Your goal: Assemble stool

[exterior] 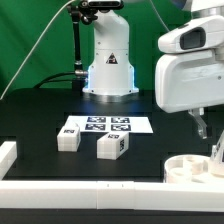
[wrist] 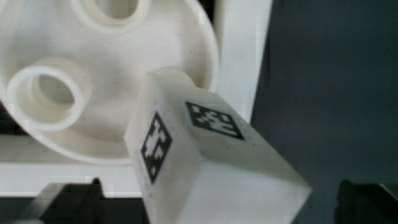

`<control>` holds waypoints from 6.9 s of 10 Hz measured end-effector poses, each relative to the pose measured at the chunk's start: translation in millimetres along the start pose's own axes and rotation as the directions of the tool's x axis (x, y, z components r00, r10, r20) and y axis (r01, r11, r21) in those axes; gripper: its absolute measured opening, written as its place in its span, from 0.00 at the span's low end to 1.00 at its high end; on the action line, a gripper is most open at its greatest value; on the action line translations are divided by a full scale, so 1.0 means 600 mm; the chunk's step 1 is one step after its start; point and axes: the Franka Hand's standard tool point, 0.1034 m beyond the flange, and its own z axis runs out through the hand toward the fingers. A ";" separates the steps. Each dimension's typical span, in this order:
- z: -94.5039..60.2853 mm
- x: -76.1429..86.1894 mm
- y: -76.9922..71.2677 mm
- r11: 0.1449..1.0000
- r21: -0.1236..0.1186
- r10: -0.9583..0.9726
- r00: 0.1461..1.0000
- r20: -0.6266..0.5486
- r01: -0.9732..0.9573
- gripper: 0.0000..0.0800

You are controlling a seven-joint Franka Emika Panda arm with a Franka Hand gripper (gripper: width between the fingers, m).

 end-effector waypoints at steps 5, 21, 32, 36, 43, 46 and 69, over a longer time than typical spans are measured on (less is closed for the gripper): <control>0.000 0.000 0.011 0.940 -0.020 -0.340 0.940 0.010 0.340 0.81; 0.020 0.000 0.010 0.572 -0.043 -0.811 0.572 0.123 0.819 0.42; 0.019 0.001 0.030 0.999 -0.049 0.019 1.000 -0.004 -0.019 0.42; 0.022 -0.001 0.027 0.911 -0.040 0.408 0.911 -0.062 -0.411 0.43; 0.023 -0.008 0.029 0.500 -0.003 0.863 0.499 -0.080 -0.866 0.43; 0.024 -0.010 0.029 0.350 0.009 0.935 0.349 -0.069 -0.937 0.43; -0.010 -0.019 -0.003 0.232 0.007 0.969 0.232 0.085 -0.973 0.81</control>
Offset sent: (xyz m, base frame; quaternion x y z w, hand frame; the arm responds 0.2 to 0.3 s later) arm 0.0000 0.0000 0.0000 0.0000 0.0000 -0.1938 0.9810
